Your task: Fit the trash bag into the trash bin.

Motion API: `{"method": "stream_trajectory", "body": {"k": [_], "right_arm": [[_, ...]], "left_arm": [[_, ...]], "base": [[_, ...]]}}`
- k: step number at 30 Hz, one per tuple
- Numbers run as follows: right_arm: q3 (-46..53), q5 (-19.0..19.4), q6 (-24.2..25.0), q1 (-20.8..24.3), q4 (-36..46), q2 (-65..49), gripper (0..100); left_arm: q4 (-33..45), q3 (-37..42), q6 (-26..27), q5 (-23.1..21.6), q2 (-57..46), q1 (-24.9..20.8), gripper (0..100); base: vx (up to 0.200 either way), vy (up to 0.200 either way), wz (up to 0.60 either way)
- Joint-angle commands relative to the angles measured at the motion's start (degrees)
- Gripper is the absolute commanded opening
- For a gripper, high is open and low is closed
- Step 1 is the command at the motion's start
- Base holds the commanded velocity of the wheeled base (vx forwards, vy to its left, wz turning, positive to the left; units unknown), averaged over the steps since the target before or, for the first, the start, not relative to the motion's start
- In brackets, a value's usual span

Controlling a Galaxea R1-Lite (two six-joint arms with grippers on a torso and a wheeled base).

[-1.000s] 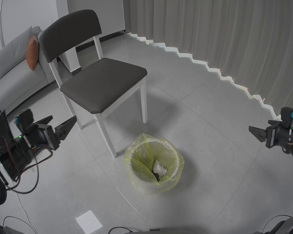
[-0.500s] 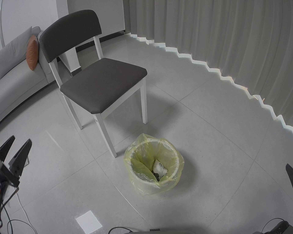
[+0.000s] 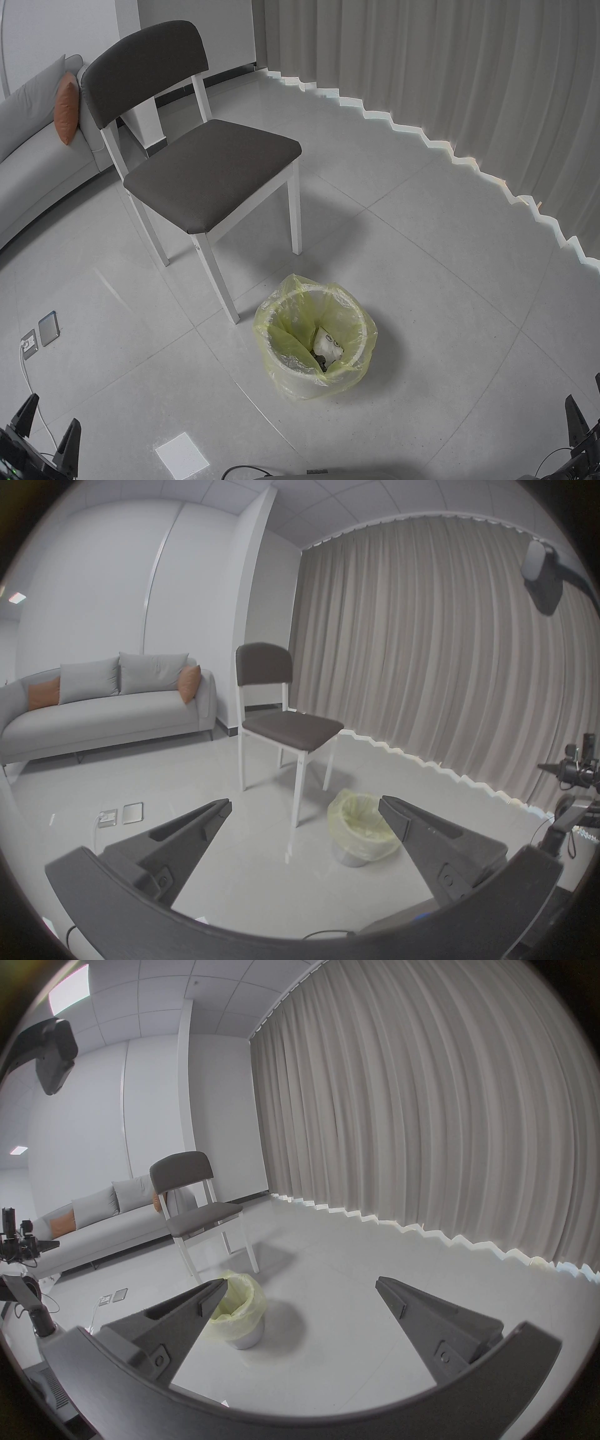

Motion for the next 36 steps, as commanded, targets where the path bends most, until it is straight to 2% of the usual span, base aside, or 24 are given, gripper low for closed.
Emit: {"method": "stream_trajectory", "body": {"k": [1,4,9,14,17,22,29,36], "right_arm": [[2.3,0.0,-2.1,-1.1,-1.6,-3.9,100],[2.3,-0.1,-3.7,-1.1,-0.7,-3.9,100],[2.3,-0.9,-8.0,-1.1,1.7,-3.9,100],[2.2,-5.5,-4.3,-1.1,3.2,-3.8,100],[2.2,-5.6,-4.2,-1.1,3.2,-3.8,100],[2.2,-5.5,-4.8,-1.1,3.3,-3.8,100],[2.2,-5.4,-4.8,-1.1,3.3,-3.8,100],[2.2,-5.5,-4.2,-1.1,3.2,-3.8,100]], "left_arm": [[1.3,2.2,2.0,4.7,-7.1,0.6,100],[1.7,2.2,2.4,9.0,-7.1,0.7,100],[1.7,2.2,2.1,9.2,-7.1,0.7,100],[1.9,2.2,2.5,9.0,-7.1,0.6,100],[2.2,2.2,2.8,8.9,-7.1,0.5,100],[4.5,2.2,6.8,6.4,-7.1,0.5,100],[4.5,2.2,4.1,7.3,-7.0,0.5,100],[4.5,2.2,6.0,6.8,-7.0,0.5,100]], "base": [[0.0,0.0,0.0],[0.0,0.0,0.0],[0.0,0.0,0.0],[0.0,0.0,0.0],[0.0,0.0,0.0],[0.0,0.0,0.0],[0.0,0.0,0.0],[0.0,0.0,0.0]]}}
